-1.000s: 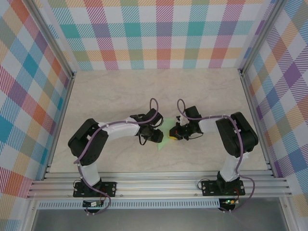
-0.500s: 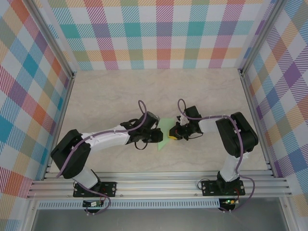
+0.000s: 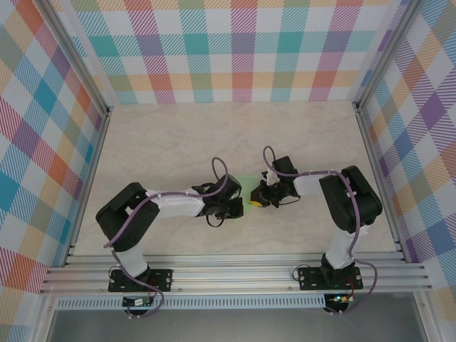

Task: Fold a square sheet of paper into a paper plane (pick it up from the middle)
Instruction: Third fold the triangle at the center of the table.

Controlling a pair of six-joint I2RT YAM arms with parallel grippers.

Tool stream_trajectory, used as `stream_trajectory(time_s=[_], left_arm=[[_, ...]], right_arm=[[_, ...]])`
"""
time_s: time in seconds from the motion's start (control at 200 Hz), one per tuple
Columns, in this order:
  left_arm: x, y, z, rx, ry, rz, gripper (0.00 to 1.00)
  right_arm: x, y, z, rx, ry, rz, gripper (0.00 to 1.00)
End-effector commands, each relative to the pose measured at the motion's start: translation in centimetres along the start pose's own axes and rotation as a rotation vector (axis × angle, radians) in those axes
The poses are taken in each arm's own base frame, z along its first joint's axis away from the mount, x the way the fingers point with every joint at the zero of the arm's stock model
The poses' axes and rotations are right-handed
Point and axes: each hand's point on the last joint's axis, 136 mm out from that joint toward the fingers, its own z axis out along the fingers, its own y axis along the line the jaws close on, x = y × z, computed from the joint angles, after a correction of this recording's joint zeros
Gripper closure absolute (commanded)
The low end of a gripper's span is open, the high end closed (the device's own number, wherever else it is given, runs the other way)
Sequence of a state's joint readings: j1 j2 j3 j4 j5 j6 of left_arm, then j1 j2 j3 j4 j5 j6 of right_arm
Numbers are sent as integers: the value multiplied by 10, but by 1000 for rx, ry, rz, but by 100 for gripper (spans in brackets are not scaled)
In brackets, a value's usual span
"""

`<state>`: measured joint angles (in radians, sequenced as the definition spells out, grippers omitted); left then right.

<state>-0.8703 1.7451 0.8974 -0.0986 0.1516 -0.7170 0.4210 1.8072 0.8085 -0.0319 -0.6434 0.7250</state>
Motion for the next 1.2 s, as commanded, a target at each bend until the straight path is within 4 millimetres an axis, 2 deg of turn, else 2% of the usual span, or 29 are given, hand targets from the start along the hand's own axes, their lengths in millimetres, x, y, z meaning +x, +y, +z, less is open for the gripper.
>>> stream_trajectory(time_s=[0.0,0.065,0.17,0.305,0.475,0.685,0.93,1.195], left_arm=[[14,29,3,-99,19,13,93],[17,34,5,-116,28,24,94],[17,32,4,-105,30,41,94],[15,27,2,-98,34,71,94],[15,27,1,-102,36,81,94],[18,32,1,-121,43,86,94],[18,35,-1,-126,33,84,94],[13,32,-4,-130,22,100,94]], right_arm=[[0,11,-7,5,-4,-16,97],[1,21,-13,-14,-9,-41,95],[3,35,-20,-37,-21,-78,93],[13,44,-17,-48,-7,-108,93],[15,38,-12,-10,-10,-101,95],[16,32,-16,32,-33,-99,96],[15,34,-19,42,-40,-106,97],[10,42,-11,4,-10,-96,97]])
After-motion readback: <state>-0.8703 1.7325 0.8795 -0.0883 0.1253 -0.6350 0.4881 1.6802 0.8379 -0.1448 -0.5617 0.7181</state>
